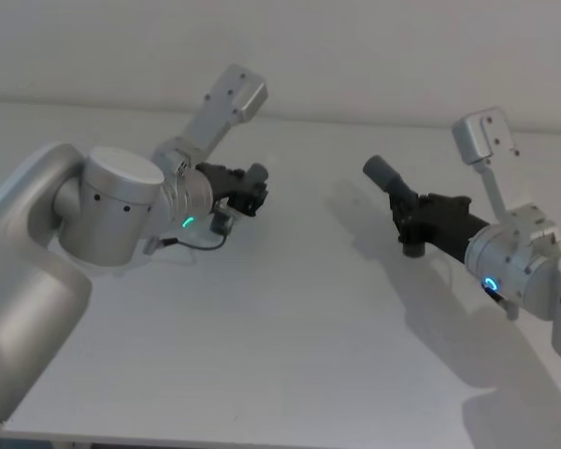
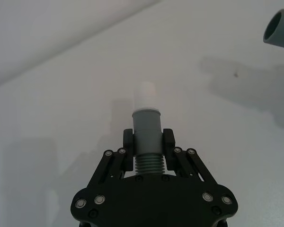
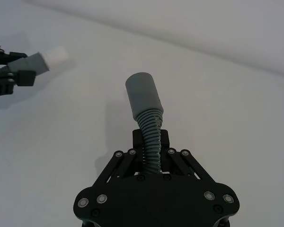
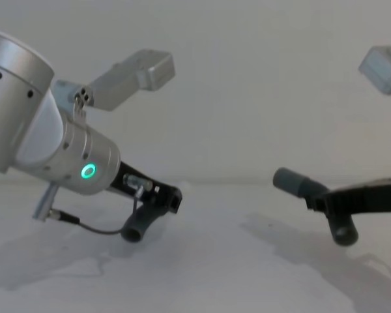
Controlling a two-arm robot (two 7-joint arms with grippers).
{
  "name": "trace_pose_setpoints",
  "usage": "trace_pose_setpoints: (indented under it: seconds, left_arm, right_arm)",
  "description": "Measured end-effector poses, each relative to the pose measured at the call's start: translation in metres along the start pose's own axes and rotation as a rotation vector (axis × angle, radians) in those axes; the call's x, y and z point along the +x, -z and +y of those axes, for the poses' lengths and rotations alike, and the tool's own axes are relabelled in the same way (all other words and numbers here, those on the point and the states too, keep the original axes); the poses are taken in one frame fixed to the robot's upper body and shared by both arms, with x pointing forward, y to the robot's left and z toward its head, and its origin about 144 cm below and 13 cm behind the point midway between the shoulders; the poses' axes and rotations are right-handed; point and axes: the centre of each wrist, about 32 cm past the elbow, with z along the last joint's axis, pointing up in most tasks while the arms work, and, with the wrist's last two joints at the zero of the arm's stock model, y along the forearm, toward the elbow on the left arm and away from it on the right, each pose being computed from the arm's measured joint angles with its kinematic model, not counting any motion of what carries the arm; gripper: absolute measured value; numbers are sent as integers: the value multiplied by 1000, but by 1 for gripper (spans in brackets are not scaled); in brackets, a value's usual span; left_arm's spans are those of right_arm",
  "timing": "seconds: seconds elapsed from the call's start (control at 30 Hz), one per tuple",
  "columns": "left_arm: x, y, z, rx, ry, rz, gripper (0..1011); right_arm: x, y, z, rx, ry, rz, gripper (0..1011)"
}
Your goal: Use both hands to pick up one end of the pipe from the table, align the ends, and insert them.
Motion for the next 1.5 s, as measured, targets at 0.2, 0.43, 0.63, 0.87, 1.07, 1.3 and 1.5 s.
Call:
trace_pose_setpoints:
  seconds: [0.2, 0.43, 0.63, 0.87, 1.07, 1.3, 1.5]
  left_arm:
    - [4, -9, 6, -45, 16, -87, 354]
    - [11, -14, 13, -78, 60, -179, 354]
    - [20, -17, 21, -95, 104, -254, 354]
    - [34, -20, 32, -107, 170, -355, 354]
    - [49, -23, 44, -117, 246, -450, 354]
    - [63, -26, 53, -136, 320, -538, 354]
    - [72, -28, 59, -159, 371, -590, 354]
  right_arm:
    - [4, -1, -6, 89, -24, -50, 179]
    - [14, 0, -11, 164, -73, -115, 179]
    - [26, 0, -17, 215, -136, -172, 178]
    - [41, 0, -22, 256, -223, -236, 178]
    - [56, -1, -26, 277, -304, -290, 178]
    - [73, -2, -31, 293, -407, -343, 178]
    - [86, -4, -34, 297, -493, -381, 178]
